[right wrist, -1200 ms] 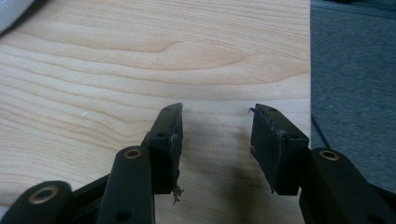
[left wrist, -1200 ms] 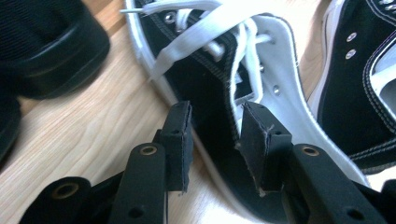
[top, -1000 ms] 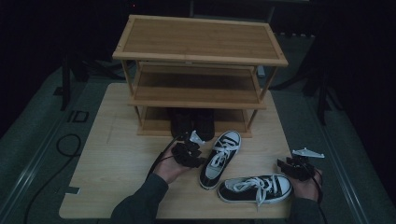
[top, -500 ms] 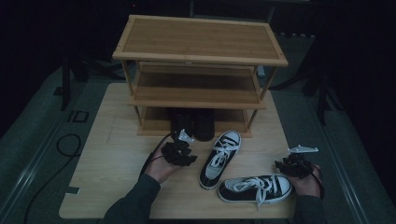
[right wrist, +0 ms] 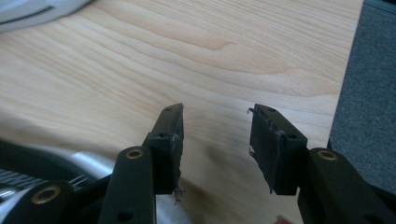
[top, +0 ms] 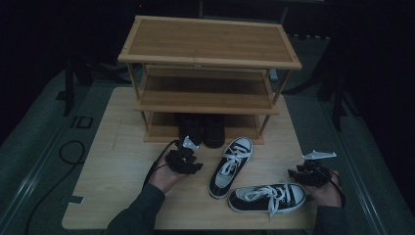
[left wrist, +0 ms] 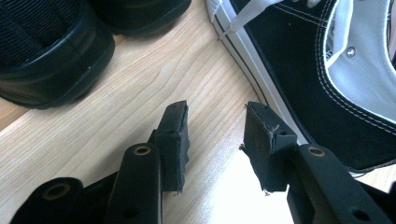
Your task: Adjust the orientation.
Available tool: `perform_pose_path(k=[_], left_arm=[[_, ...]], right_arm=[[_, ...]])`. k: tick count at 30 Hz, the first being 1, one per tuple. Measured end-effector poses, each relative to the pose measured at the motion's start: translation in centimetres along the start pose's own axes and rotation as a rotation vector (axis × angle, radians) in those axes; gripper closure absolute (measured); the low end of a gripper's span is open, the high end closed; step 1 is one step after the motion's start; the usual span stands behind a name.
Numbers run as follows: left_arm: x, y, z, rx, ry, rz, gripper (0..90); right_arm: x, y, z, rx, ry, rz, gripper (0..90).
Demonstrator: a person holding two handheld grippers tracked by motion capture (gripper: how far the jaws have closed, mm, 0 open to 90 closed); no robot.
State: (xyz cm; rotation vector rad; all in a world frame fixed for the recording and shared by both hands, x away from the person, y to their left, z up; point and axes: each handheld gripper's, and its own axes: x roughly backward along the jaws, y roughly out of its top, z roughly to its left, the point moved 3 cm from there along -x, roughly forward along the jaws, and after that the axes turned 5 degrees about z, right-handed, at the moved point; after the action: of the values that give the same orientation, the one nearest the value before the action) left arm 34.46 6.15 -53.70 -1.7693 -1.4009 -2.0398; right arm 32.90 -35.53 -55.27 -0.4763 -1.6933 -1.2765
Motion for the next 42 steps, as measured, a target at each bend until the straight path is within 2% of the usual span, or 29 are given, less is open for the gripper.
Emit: perform_pose_path(k=[6, 13, 17, 21, 23, 30, 34, 36, 42], left_arm=[[0.0, 0.0, 0.0, 0.002, 0.0, 0.004, 60.1], [-0.1, 0.1, -0.1, -0.002, -0.001, 0.009, 60.0], [-0.2, 0.0, -0.1, -0.001, 0.0, 0.011, 59.8], [-0.2, 0.0, 0.0, 0.0, 0.003, 0.014, 59.4], [-0.2, 0.0, 0.0, 0.001, 0.003, 0.014, 59.2], [-0.4, -0.1, 0.0, 0.001, 0.003, 0.017, 59.2], [-0.6, -0.1, -0.1, 0.0, 0.001, 0.021, 59.1], [-0.7, -0.2, -0.1, -0.002, 0.0, 0.023, 59.1], [-0.8, -0.3, -0.1, 0.001, -0.001, 0.024, 59.1]], right_arm=[[1.1, 0.2, 1.5, 0.028, 0.041, 0.011, 57.3], [3.1, 0.8, 3.3, 0.068, 0.102, -0.018, 56.1], [3.9, 0.8, 4.3, 0.091, 0.118, -0.038, 53.1], [4.0, 0.4, 5.4, 0.111, 0.133, -0.016, 53.2], [4.0, 0.1, 5.6, 0.119, 0.13, 0.013, 56.5], [3.5, -0.5, 5.2, 0.091, 0.12, 0.091, 68.4], [3.3, -0.5, 5.3, 0.118, 0.117, 0.09, 82.2], [3.2, -0.4, 5.5, 0.138, 0.1, 0.097, 86.8], [2.7, 0.3, 5.7, 0.135, 0.058, 0.072, 88.7]])
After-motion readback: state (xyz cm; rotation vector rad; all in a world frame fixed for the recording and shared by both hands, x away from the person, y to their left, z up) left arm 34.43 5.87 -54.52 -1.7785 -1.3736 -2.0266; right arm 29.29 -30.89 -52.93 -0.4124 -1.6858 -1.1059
